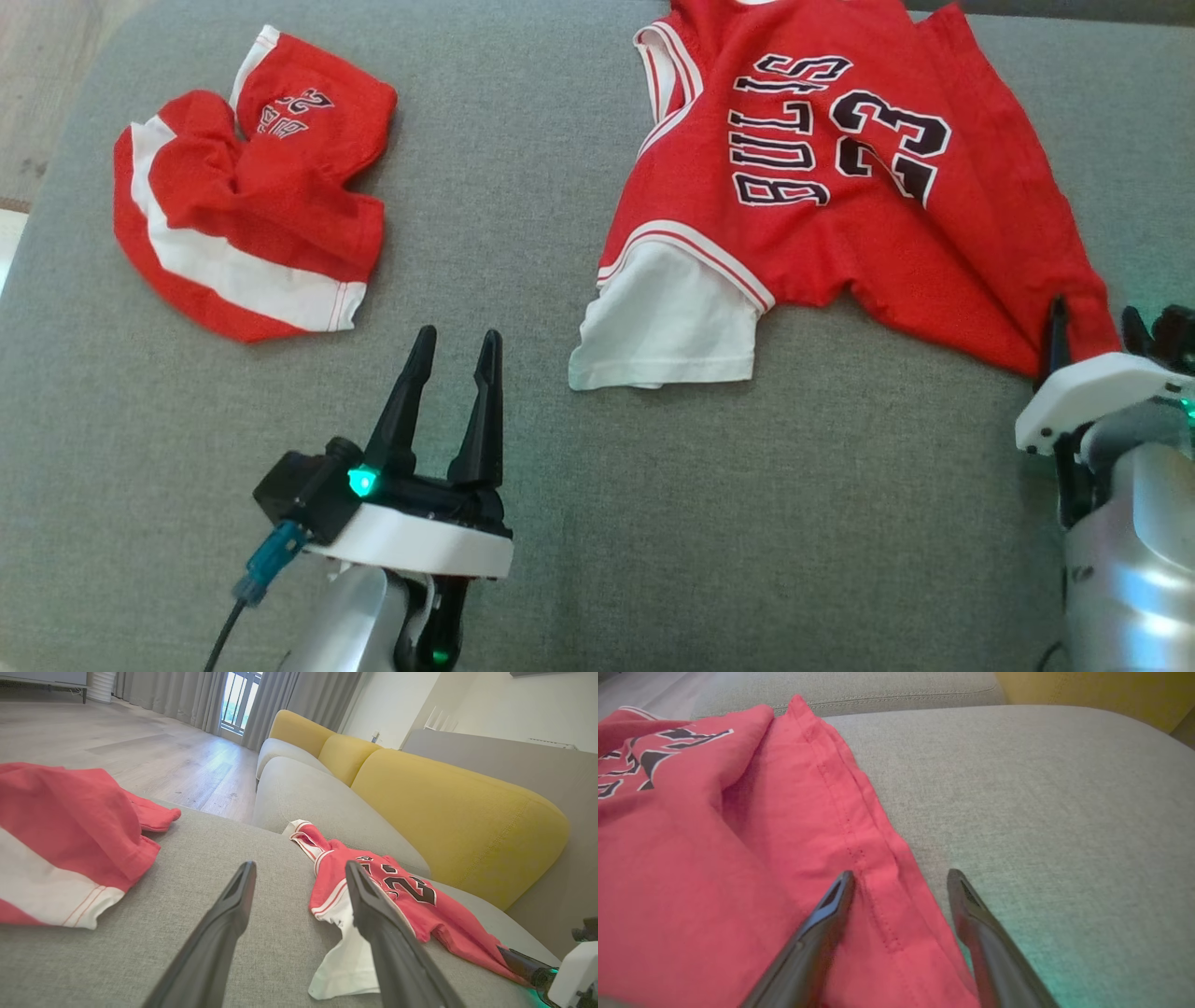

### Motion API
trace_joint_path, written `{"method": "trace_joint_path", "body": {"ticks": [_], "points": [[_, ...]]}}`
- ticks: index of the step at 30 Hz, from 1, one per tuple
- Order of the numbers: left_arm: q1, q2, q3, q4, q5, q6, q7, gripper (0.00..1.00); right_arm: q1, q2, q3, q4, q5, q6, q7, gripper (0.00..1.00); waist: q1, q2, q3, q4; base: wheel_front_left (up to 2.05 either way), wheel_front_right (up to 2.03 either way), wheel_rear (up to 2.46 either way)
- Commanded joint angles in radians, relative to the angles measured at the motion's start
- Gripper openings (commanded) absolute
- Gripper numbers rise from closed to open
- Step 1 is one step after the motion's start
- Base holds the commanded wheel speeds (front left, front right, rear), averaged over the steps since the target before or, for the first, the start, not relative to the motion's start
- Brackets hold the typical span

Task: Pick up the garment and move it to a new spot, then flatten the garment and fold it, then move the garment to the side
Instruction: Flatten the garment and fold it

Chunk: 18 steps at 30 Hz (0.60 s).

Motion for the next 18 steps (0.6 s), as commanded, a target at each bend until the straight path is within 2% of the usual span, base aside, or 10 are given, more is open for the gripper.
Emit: {"method": "trace_joint_path", "body": {"ticks": [1,3,4,5,12,15,18], "points": [[-0.035,0.003,0.021,-0.026,0.007,0.002,-0.01,1.0,-0.035,-0.002,0.018,-0.001,-0.017,-0.001,-0.01,1.0,-0.0001,0.0,0.004,-0.001,0.0,0.0,0.0],[-0.038,0.003,0.019,-0.025,0.009,0.002,-0.01,1.0,-0.053,-0.002,0.017,0.041,-0.024,-0.001,-0.005,1.0,-0.0001,0.0,0.006,-0.003,0.0,0.0,0.0],[-0.039,0.003,0.019,-0.025,0.009,0.002,-0.01,1.0,-0.061,-0.002,0.022,0.064,-0.022,-0.001,-0.002,0.87,-0.0001,0.0,0.006,-0.005,0.0,0.0,0.0],[-0.039,0.003,0.02,-0.024,0.01,0.002,-0.01,1.0,-0.069,-0.002,0.03,0.081,-0.024,-0.001,-0.006,0.0,-0.0001,0.0,0.006,-0.007,0.0,0.0,0.0],[-0.037,0.003,0.024,-0.02,0.011,0.002,-0.01,1.0,-0.118,-0.008,0.029,0.078,-0.06,-0.001,-0.042,0.0,-0.0001,0.0,-0.003,-0.021,0.0,0.0,0.0],[-0.035,0.003,0.024,-0.019,0.011,0.002,-0.01,1.0,-0.154,-0.055,-0.002,0.046,-0.082,-0.001,-0.03,0.0,-0.0001,0.0,-0.008,-0.022,0.0,0.0,0.0],[-0.035,0.003,0.021,-0.018,0.01,0.002,-0.01,1.0,-0.188,-0.128,-0.047,0.019,-0.103,-0.001,-0.005,0.0,-0.0001,0.0,-0.011,-0.019,0.0,0.0,0.0]]}}
